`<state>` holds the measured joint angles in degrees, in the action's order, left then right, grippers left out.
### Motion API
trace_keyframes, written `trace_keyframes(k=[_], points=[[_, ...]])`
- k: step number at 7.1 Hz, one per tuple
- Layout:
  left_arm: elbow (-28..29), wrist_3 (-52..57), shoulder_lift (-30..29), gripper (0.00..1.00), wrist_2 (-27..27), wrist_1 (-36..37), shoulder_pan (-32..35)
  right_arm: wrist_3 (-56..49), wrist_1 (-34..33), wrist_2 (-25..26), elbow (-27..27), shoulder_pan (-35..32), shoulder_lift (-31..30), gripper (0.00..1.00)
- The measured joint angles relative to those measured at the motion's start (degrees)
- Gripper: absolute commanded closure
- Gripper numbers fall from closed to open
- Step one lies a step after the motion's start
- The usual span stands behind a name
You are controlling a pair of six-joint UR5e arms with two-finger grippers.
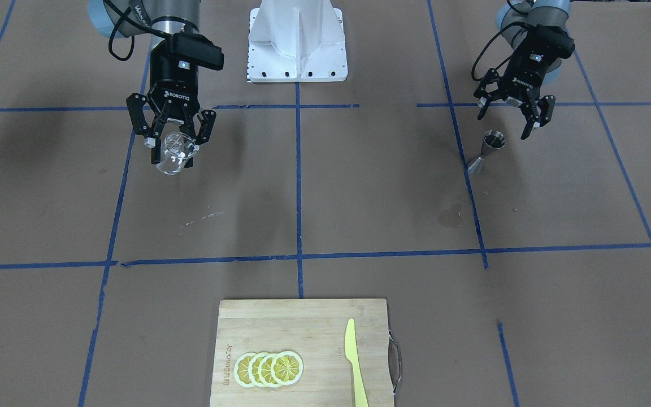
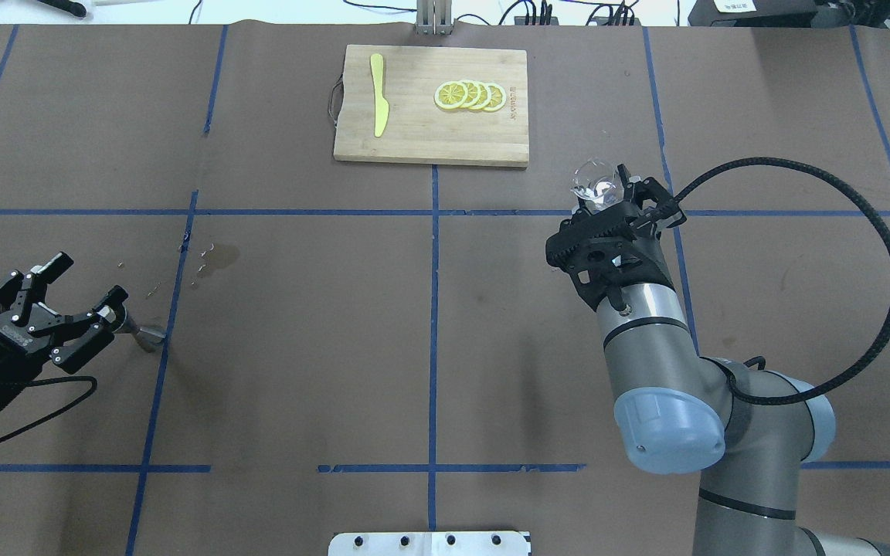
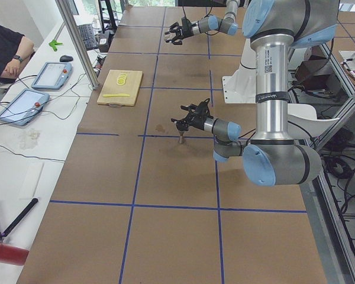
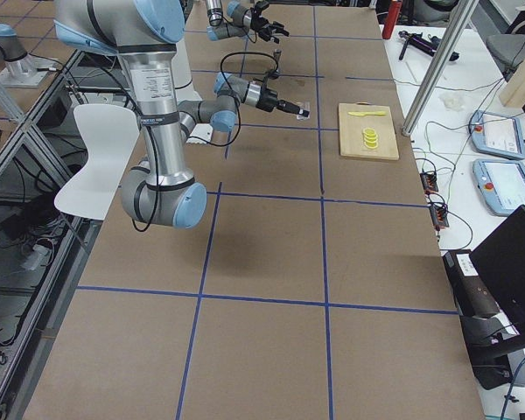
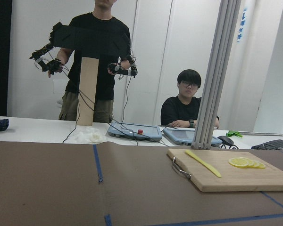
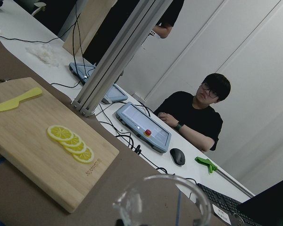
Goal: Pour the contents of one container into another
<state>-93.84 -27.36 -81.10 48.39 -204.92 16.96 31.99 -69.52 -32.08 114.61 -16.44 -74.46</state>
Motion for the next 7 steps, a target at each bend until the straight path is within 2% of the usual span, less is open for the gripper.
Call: trace_keyframes(k=[2, 5, 6, 7], points=[[0.0, -0.2, 0.9, 0.0, 16.9, 4.0, 12.4, 0.2, 0.0, 0.0, 0.0, 0.0, -0.1, 1.0], [0.2, 3.7, -1.9, 0.0, 49.2, 22.6, 38.2, 0.9, 0.0, 0.0, -0.1, 0.0, -0.1, 1.0], [0.1, 9.3, -3.7, 0.0, 55.4, 31.5, 45.1, 1.2, 0.0, 0.0, -0.1, 0.0, -0.1, 1.0], [0.1, 15.7, -5.3, 0.0, 58.7, 40.6, 50.2, 1.4, 0.0, 0.0, -0.1, 0.0, -0.1, 1.0]])
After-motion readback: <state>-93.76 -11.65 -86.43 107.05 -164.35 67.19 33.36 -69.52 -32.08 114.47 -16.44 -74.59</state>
